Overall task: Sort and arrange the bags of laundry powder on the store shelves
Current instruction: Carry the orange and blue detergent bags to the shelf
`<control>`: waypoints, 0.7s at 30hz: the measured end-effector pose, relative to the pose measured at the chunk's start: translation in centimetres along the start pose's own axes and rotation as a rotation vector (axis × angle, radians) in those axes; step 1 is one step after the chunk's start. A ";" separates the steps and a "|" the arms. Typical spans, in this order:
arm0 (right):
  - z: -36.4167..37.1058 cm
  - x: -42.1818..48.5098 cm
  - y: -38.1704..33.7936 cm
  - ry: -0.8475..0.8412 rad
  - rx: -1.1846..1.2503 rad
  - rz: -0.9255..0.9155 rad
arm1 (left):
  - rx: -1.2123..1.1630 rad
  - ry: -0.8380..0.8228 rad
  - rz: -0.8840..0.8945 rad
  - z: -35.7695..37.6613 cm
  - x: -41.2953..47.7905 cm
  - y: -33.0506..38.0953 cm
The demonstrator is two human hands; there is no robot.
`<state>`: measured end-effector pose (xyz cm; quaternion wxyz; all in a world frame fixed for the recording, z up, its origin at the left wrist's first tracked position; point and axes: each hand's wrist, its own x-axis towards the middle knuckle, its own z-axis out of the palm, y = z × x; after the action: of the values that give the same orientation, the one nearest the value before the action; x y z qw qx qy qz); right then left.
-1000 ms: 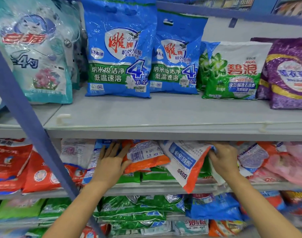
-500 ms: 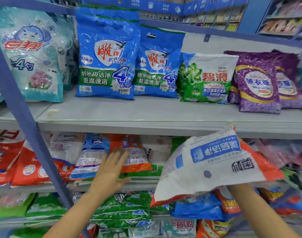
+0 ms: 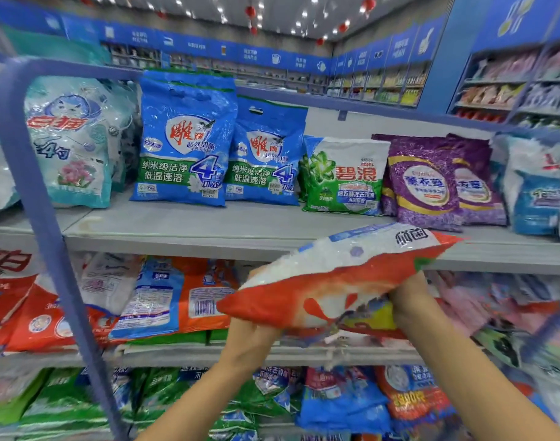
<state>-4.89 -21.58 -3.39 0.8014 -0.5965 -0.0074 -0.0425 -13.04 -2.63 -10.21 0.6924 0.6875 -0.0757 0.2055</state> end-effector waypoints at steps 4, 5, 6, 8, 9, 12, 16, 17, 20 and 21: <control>-1.6 -0.1 -1.2 -0.230 -0.170 0.009 | -0.286 0.191 0.008 -0.1 2.2 3.2; -2.1 -0.1 -1.5 -0.293 -0.178 0.020 | -0.329 0.203 -0.026 -0.3 2.7 3.8; -2.5 0.0 -1.7 -0.342 -0.172 0.030 | -0.360 0.221 -0.052 -0.7 3.4 4.2; -2.7 0.3 -2.4 -0.406 -0.151 0.010 | -0.368 0.201 -0.122 -1.1 4.3 5.9; -2.4 0.4 -2.8 -0.428 -0.124 -0.030 | -0.366 0.192 -0.138 -1.4 4.6 6.9; -0.9 0.8 -4.5 -0.451 -0.021 -0.163 | -0.317 0.142 -0.165 -2.0 5.3 8.4; 1.6 1.1 -6.6 -0.325 0.114 -0.229 | -0.206 0.141 -0.122 -2.4 5.3 10.1; 2.1 1.2 -6.9 -0.299 0.114 -0.235 | -0.176 0.141 -0.099 -2.5 5.2 10.5; 4.0 1.4 -7.7 -0.260 0.097 -0.241 | -0.072 0.146 -0.004 -3.6 4.5 11.2; 4.7 1.3 -7.9 -0.259 0.103 -0.235 | -0.035 0.170 0.033 -4.1 4.1 11.5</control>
<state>-4.01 -19.41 5.64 0.8128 -0.5501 -0.1824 -0.0585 -14.49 1.83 1.77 0.7047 0.6540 -0.0317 0.2732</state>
